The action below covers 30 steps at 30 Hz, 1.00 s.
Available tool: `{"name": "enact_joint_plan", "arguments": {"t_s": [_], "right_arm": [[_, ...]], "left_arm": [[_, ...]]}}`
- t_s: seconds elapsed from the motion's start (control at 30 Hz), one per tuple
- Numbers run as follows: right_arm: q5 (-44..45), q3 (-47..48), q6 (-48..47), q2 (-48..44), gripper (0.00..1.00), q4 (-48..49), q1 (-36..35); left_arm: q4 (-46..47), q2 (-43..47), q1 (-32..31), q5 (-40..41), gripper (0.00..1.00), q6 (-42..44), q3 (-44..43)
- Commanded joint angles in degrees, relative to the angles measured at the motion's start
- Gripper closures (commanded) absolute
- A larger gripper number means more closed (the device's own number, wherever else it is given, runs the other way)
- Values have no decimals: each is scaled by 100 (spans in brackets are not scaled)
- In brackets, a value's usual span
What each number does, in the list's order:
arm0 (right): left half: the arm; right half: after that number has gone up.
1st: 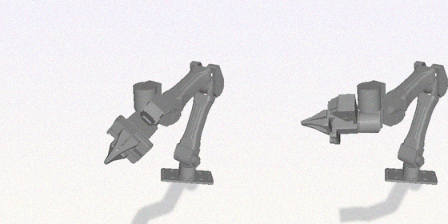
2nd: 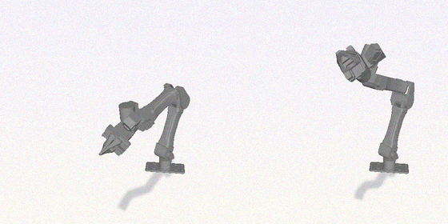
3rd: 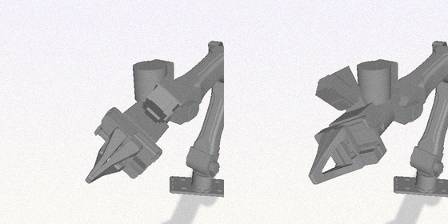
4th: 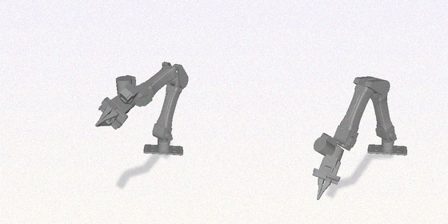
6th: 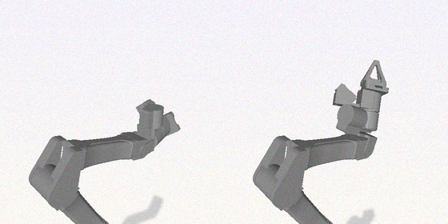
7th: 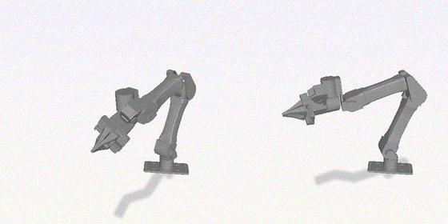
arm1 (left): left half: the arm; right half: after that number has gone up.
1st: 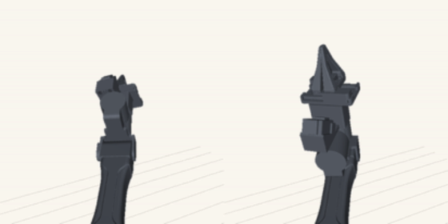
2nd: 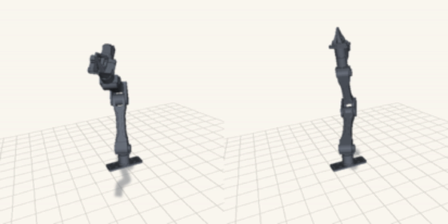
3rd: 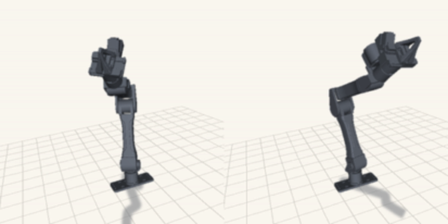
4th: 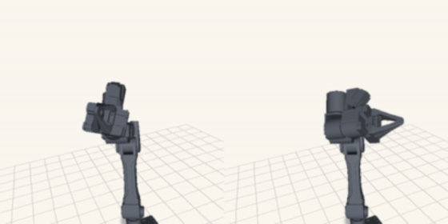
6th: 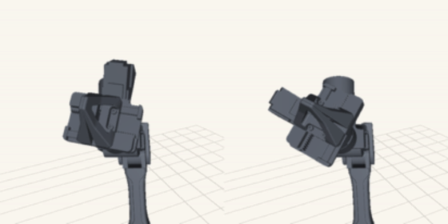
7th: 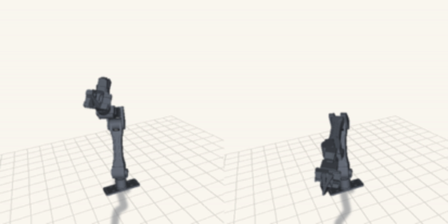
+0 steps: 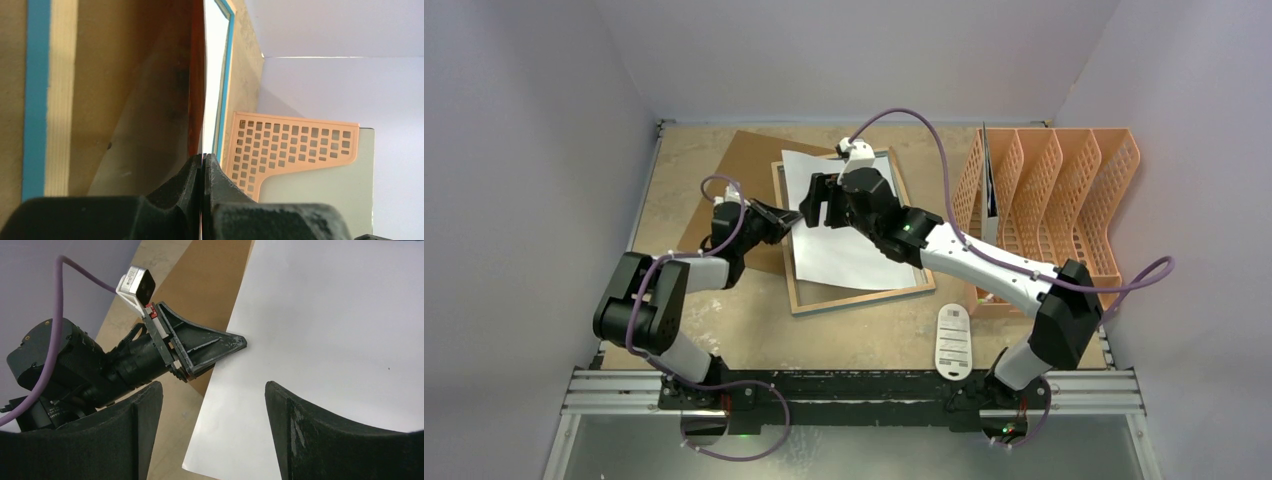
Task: Put the photo into the frame
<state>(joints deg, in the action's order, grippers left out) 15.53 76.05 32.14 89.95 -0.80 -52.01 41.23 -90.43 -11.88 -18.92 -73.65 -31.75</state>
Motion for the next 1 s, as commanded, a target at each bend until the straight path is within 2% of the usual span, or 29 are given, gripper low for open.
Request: {"name": "enact_joint_plan", "arguments": {"t_s": [0.0, 0.33, 0.83, 0.9, 0.93, 0.97], "right_arm": [[66, 138, 25, 66, 23, 62, 24], [38, 169, -13, 170, 23, 49, 24], [65, 225, -65, 258, 23, 9, 25], [66, 245, -63, 286, 23, 9, 24], [66, 244, -67, 286, 23, 3, 25], [64, 250, -49, 294, 23, -3, 26]], "left_arm": [[222, 38, -97, 288, 100, -212, 164], [1007, -290, -224, 439, 100, -727, 339], [1104, -511, -333, 532, 100, -824, 359], [1043, -479, -333, 549, 95, -828, 377], [902, -405, -333, 631, 90, -799, 387], [670, -287, -333, 711, 80, -740, 385]]}}
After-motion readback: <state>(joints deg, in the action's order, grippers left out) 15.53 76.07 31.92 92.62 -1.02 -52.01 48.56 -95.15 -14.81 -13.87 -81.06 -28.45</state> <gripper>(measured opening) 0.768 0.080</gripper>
